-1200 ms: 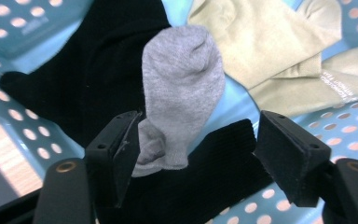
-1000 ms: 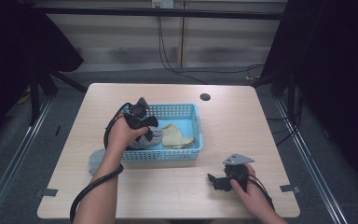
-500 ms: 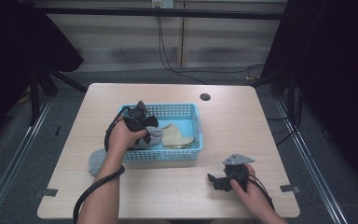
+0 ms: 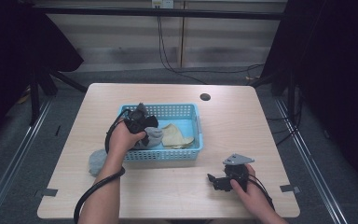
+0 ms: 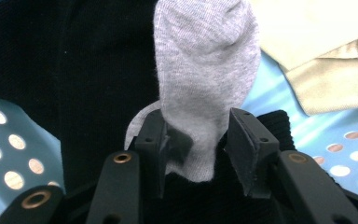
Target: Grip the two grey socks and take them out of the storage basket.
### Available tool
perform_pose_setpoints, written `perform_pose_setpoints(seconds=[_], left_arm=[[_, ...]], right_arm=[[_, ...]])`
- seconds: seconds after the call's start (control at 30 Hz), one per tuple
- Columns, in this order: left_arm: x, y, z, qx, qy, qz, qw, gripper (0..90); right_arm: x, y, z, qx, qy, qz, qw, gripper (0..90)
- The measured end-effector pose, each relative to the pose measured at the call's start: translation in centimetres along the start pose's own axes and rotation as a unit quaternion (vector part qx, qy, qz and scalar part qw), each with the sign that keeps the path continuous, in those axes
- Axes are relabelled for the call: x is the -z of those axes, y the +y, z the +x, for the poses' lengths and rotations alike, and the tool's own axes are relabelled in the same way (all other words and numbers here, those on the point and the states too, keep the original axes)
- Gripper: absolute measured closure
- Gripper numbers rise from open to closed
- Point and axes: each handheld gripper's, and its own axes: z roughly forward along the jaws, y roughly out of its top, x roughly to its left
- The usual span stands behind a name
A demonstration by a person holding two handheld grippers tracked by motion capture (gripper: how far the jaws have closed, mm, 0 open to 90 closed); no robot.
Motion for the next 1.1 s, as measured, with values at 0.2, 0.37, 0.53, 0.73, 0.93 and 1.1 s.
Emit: perform_pose_setpoints(seconds=[0.2, 0.37, 0.53, 0.73, 0.93, 1.1], left_arm=[[0.0, 0.0, -0.1, 0.006, -0.004, -0.001, 1.0000, 63.3], [0.0, 0.1, -0.1, 0.005, -0.003, 0.002, 1.0000, 69.7], [0.1, 0.3, -0.3, 0.002, 0.000, 0.010, 1.0000, 76.8], [0.9, 0.7, -0.7, -0.006, 0.006, 0.011, 0.9999, 82.2], [2.3, 1.1, -1.0, -0.013, 0.011, 0.011, 0.9998, 82.6], [3.7, 1.6, -1.4, -0.022, 0.011, 0.005, 0.9997, 82.7]], right_arm=[[0.0, 0.0, 0.0, -0.003, 0.000, 0.000, 1.0000, 9.2], [0.0, 0.0, 0.0, -0.001, 0.000, 0.001, 1.0000, 9.2], [0.0, 0.0, 0.0, 0.001, 0.000, -0.001, 1.0000, 9.2], [0.0, 0.0, 0.0, 0.000, 0.000, 0.000, 1.0000, 9.2], [0.0, 0.0, 0.0, -0.002, -0.001, -0.001, 1.0000, 9.2], [0.0, 0.0, 0.0, 0.000, 0.000, 0.000, 1.0000, 9.2]])
